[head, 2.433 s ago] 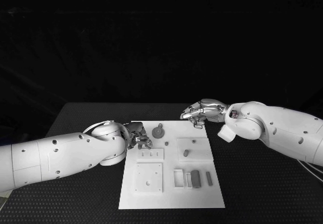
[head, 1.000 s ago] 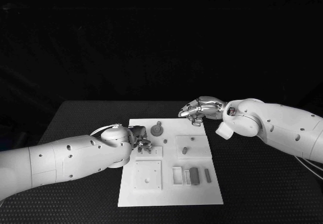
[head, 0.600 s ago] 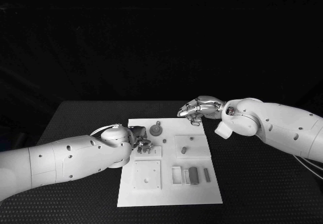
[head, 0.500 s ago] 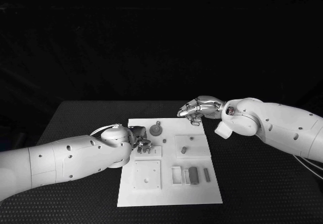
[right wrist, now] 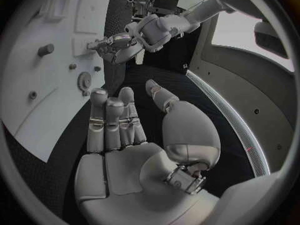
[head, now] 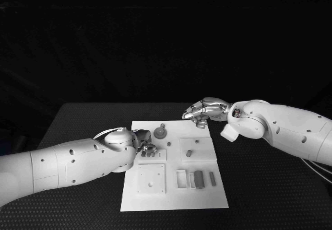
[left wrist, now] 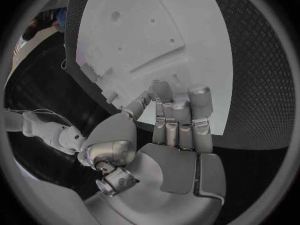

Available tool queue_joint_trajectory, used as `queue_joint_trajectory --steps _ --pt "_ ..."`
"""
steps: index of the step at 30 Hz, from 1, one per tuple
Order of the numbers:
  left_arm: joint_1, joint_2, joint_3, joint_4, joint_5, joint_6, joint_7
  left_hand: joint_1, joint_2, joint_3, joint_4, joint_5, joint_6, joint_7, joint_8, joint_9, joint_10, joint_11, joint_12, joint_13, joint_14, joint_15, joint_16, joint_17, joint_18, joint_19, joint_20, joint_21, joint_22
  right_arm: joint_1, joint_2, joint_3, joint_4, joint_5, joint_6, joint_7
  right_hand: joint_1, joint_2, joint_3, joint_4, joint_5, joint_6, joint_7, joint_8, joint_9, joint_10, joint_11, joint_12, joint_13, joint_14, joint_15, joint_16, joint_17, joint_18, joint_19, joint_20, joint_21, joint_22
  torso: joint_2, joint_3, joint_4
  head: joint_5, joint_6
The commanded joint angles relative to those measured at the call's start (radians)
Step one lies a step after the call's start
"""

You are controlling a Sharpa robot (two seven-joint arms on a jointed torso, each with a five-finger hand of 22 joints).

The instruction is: Assemble the parts on the task board

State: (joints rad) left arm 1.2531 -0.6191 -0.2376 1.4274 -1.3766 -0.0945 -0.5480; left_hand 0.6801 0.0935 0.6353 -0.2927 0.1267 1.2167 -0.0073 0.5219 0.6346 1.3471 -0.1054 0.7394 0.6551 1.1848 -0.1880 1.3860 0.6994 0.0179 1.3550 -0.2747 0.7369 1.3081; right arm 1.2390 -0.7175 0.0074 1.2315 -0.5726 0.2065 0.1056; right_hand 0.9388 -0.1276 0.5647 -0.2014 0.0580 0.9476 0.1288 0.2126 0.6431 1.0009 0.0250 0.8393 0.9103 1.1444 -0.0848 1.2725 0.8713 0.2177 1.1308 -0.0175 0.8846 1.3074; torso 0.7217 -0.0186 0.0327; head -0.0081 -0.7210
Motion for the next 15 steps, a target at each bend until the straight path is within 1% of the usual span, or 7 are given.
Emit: queue_joint_trajectory --steps 1,5,12,15 --pt "-0.002 0.002 0.0 0.001 -0.005 0.018 0.007 0.016 0.003 0.053 0.034 0.004 0.0 -0.003 0.003 0.001 0.002 -0.002 0.007 0.002 0.008 -0.019 0.003 0.002 0.046 -0.004 -0.002 0.006 0.022 0.0 0.001 0.0 0.001 -0.005 0.007 0.01 -0.007 0.0 -0.001 -0.002 -0.004 -0.002 0.007 -0.004 0.001 -0.009 0.001 -0.002 -0.002 -0.006 0.003 -0.005 -0.001 0.044 -0.007 -0.003 -0.006 0.017 0.0 -0.0007 0.0 -0.002 -0.001" --pt "-0.002 0.004 0.0 0.001 0.009 0.023 0.007 0.016 0.003 0.054 0.034 0.005 -0.001 -0.003 0.003 0.001 0.002 -0.002 0.007 0.002 0.007 -0.019 0.003 0.002 0.046 -0.005 -0.002 0.007 0.022 0.0 0.001 0.0 0.001 -0.005 0.007 0.01 -0.007 0.0 -0.001 -0.002 -0.004 -0.002 0.007 -0.005 0.001 -0.01 0.001 -0.001 -0.002 -0.007 0.003 -0.005 -0.001 0.044 -0.007 -0.003 -0.007 0.017 0.0 -0.0004 0.0007 -0.002 -0.002" --pt "-0.002 0.004 0.0 -0.003 0.018 0.028 0.007 0.016 0.004 0.054 0.034 0.005 -0.002 -0.003 0.003 0.001 0.001 -0.002 0.006 0.002 0.007 -0.019 0.003 0.001 0.046 -0.005 -0.002 0.007 0.021 0.0 0.001 0.0 0.001 -0.005 0.007 0.01 -0.006 0.001 0.0 -0.002 -0.004 -0.002 0.007 -0.004 0.001 -0.01 0.001 -0.001 -0.003 -0.007 0.003 -0.005 -0.001 0.044 -0.007 -0.003 -0.007 0.017 0.0 -0.0003 -0.0002 -0.002 -0.002" --pt "-0.002 0.004 0.0 -0.002 0.032 0.034 0.007 0.016 0.005 0.054 0.034 0.005 -0.002 -0.003 0.003 0.001 0.001 -0.002 0.006 0.002 0.006 -0.019 0.003 0.001 0.046 -0.005 -0.002 0.007 0.021 0.0 0.002 0.0 0.001 -0.005 0.008 0.011 -0.006 0.001 0.0 -0.002 -0.004 -0.002 0.007 -0.004 0.001 -0.01 0.001 -0.001 -0.003 -0.007 0.003 -0.005 -0.001 0.044 -0.007 -0.003 -0.007 0.017 0.0 0.0 0.0 -0.002 -0.004"
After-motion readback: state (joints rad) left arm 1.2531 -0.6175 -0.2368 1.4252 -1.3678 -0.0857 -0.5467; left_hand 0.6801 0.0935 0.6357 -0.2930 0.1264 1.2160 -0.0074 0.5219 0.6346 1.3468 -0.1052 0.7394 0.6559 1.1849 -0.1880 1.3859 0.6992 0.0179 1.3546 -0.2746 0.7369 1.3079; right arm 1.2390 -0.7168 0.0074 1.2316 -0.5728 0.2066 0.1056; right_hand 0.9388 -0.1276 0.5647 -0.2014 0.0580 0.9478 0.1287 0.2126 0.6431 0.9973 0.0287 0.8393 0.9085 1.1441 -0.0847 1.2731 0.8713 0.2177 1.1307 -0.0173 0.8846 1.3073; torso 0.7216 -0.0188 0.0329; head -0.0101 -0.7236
